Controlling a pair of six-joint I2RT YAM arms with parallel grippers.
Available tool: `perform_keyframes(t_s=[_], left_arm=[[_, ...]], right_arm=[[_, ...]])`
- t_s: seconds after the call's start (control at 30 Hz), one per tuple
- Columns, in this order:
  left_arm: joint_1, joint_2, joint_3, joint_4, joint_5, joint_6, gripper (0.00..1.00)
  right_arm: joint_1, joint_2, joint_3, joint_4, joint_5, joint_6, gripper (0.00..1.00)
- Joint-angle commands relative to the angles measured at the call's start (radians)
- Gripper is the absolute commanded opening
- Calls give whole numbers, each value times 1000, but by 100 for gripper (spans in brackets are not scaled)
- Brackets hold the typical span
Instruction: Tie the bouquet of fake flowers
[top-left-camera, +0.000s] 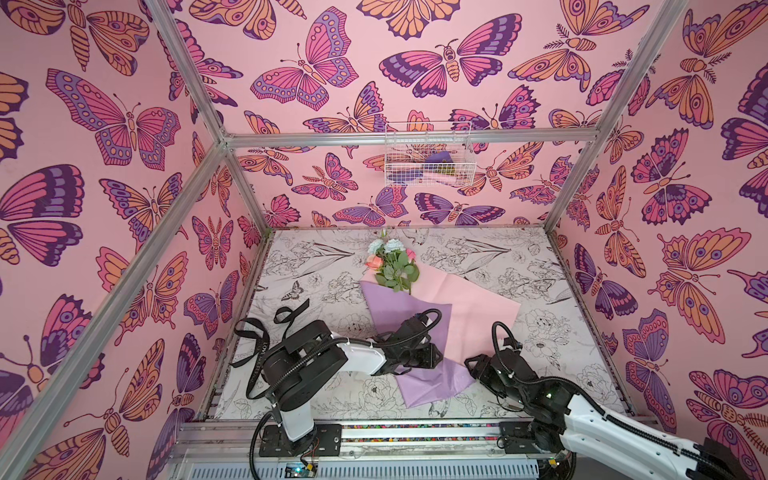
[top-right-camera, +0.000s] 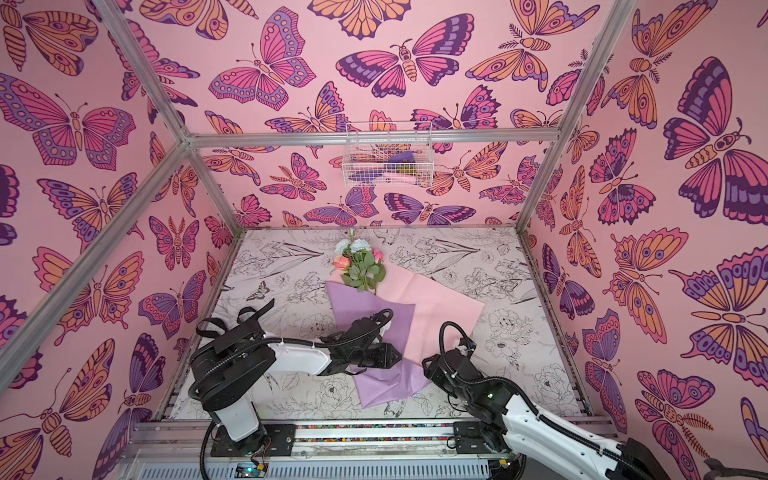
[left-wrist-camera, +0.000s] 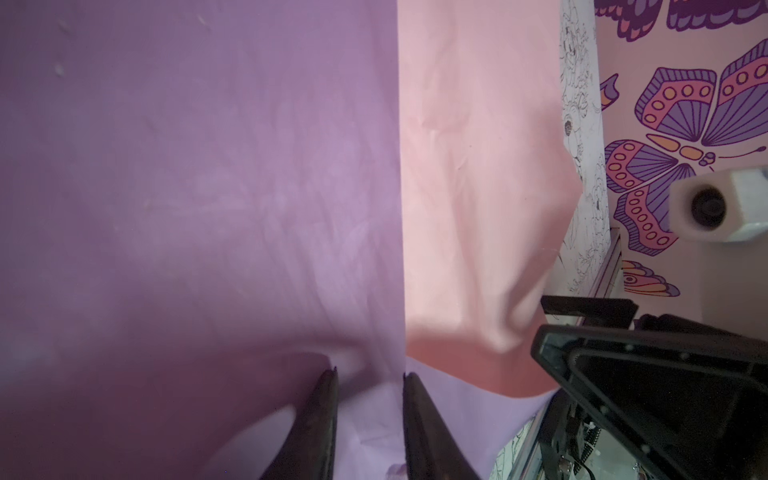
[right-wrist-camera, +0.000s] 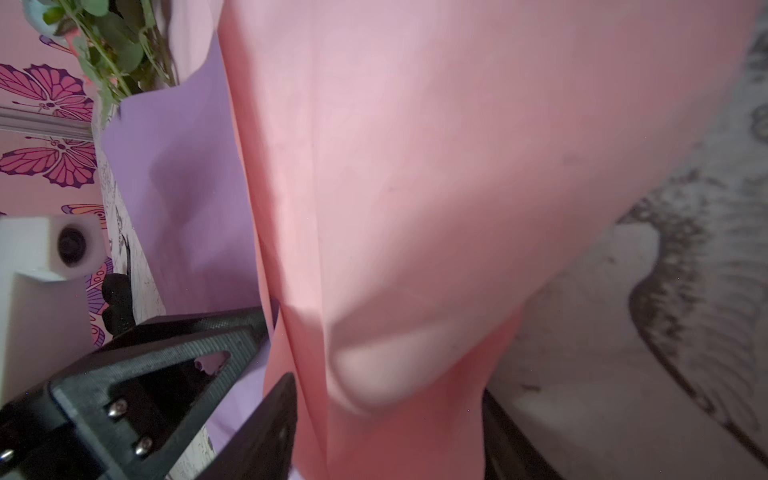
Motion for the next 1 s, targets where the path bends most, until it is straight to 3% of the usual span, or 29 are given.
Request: perform_keyframes(t_s=[0.0,0.27,0.37,0.53,0.67,0.8,0.97], left_arm=[[-4,-12,-23,-16,1,15,31],[-3,-4,-22,-16,13,12,31],[-2,-7,-25,-16,15,13,31],[-3,-13,-32,-19,10,14,31],[-2,-13,-32,-19,12,16,31],[-3,-17,-33,-19,9,16,32],[-3,-43,-37,-19,15,19,36]], right_arm=[[1,4,-9,28,86,-100,65],[-72,-16,20,93,67,-269,72],[-157,-4,28,132,-1,-340,75],[-365,58,34,239,-216,-405,76],[-450,155,80,289,-323,-447,75],[-458,264,149,286,-333,-495,69],[-460,358,253,181,-282,-556,53]])
